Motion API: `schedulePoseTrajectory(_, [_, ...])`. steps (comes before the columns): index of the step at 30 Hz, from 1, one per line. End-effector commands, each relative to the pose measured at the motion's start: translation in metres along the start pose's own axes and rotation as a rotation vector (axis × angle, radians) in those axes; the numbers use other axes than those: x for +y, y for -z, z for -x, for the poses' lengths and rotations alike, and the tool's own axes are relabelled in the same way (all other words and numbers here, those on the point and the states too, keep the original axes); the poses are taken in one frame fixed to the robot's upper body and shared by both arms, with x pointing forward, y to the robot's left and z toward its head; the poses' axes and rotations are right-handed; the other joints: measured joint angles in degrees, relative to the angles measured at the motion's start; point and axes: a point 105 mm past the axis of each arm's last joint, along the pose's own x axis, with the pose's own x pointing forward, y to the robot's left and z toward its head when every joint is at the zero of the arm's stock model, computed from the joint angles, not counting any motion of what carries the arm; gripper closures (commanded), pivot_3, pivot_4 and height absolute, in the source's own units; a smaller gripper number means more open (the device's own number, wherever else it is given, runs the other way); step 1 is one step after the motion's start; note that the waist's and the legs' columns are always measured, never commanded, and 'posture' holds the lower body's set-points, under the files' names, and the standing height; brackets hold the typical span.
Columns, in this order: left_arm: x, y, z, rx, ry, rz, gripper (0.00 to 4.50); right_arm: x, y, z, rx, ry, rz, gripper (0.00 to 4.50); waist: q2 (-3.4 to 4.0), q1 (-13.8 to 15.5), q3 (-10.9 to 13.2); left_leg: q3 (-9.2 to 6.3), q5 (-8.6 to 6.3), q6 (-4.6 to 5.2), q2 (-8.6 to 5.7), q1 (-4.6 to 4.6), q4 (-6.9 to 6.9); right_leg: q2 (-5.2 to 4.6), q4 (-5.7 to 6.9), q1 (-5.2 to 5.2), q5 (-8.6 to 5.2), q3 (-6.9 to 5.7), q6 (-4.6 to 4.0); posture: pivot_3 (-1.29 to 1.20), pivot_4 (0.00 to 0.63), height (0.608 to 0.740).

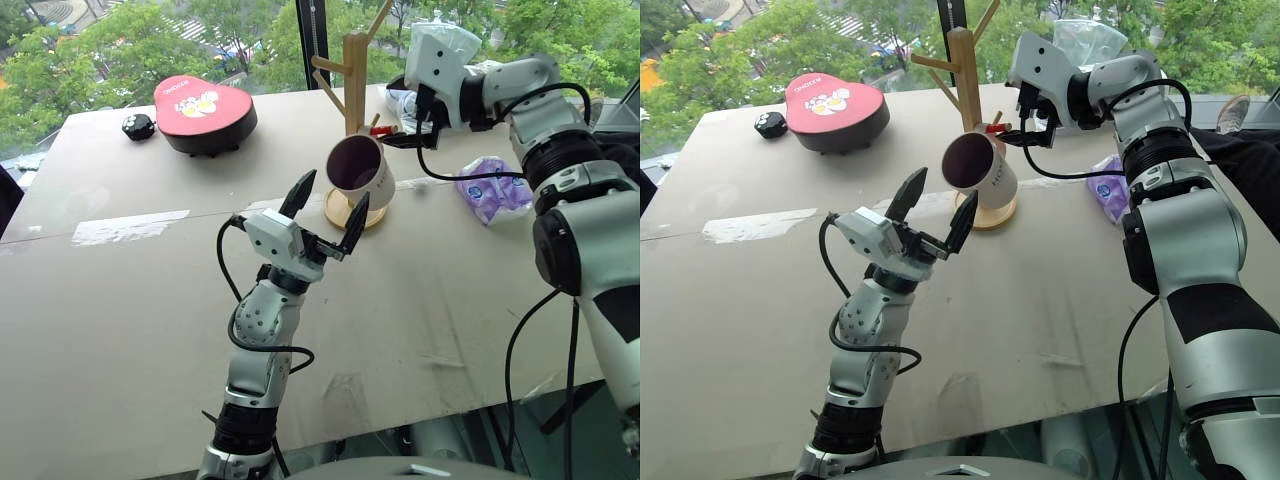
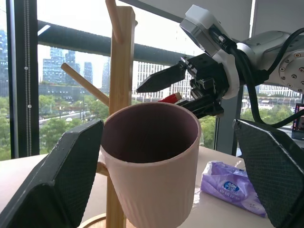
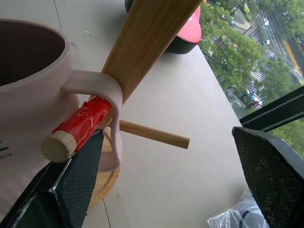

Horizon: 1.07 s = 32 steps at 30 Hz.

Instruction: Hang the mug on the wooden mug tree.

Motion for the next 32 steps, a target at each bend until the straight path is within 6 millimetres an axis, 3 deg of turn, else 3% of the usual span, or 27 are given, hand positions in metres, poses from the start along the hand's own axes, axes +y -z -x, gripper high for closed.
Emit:
schedulePoseTrajectory(1, [-0.002, -0.016, -0.005, -0.061, 0.011, -0.007, 0.0, -0.021, -0.014, 0.022, -0.063, 0.077, -0.022, 0.03, 0.0, 0.01, 0.0, 0.0, 0.0, 0.0, -0.02, 0.0, 0.0, 0.0, 0.0, 0.0, 0.0, 0.0, 0.0, 0.0, 0.15, 0.74])
schedulePoseTrajectory(7, [-0.003, -0.014, -0.002, -0.041, 0.019, 0.005, 0.0, -0.023, -0.002, 0.061, -0.106, 0.014, -0.177, 0.03, 0.0, 0.12, 0.0, 0.0, 0.0, 0.0, -0.02, 0.0, 0.0, -0.06, -0.05, 0.0, 0.0, 0.0, 0.0, 0.0, 0.15, 0.74])
schedulePoseTrajectory(11, [-0.006, -0.001, 0.012, 0.047, 0.059, 0.02, 0.0, -0.005, 0.022, 0.088, -0.106, -0.097, -0.263, 0.03, -0.04, 0.19, -0.03, 0.01, 0.0, 0.0, -0.02, -0.01, -0.01, -0.09, -0.07, 0.01, 0.0, 0.03, 0.0, 0.0, 0.15, 0.74])
schedulePoseTrajectory(15, [-0.008, 0.028, 0.042, 0.259, 0.085, 0.071, 0.0, 0.044, 0.054, 0.102, -0.153, -0.209, -0.39, 0.03, -0.1, 0.23, -0.09, 0.0, -0.01, 0.01, 0.03, 0.0, -0.01, -0.08, -0.09, 0.03, 0.0, 0.04, 0.0, 0.0, 0.15, 0.74])
schedulePoseTrajectory(20, [-0.01, 0.038, 0.079, 0.436, 0.114, 0.089, 0.0, 0.14, 0.074, 0.111, -0.231, -0.14, -0.677, 0.03, -0.04, 1.48, -0.13, -0.18, -0.01, 0.01, 0.05, -0.18, 0.03, -0.09, 0.13, -0.12, 0.0, -0.02, -0.01, 0.0, 0.15, 0.74])
schedulePoseTrajectory(23, [-0.011, 0.047, 0.111, 0.576, 0.121, 0.106, 0.0, 0.205, 0.089, 0.112, -0.193, -0.003, -0.742, 0.03, -0.06, 1.84, -0.23, -0.07, -0.01, 0.01, 0.03, -0.26, 0.08, -0.09, 0.05, -0.26, 0.0, 0.03, 0.0, 0.0, 0.15, 0.74])
schedulePoseTrajectory(27, [-0.007, 0.057, 0.141, 0.707, 0.114, 0.099, 0.0, 0.239, 0.092, 0.112, -0.217, 0.23, -0.802, 0.03, -0.07, 1.63, -0.3, 0.06, -0.03, 0.02, 0.04, 0.37, -0.04, -0.01, 0.04, 0.26, -0.02, 0.16, 0.03, 0.0, 0.15, 0.74])
schedulePoseTrajectory(32, [-0.007, 0.061, 0.152, 0.745, 0.129, 0.089, 0.0, 0.274, 0.107, 0.111, -0.088, 0.266, -0.747, 0.03, 0.01, 1.64, -0.11, 0.21, -0.11, 0.15, 0.02, 1.48, -0.06, 0.14, -0.11, 1.43, -0.13, 0.11, 0.4, 0.0, 0.15, 0.74])
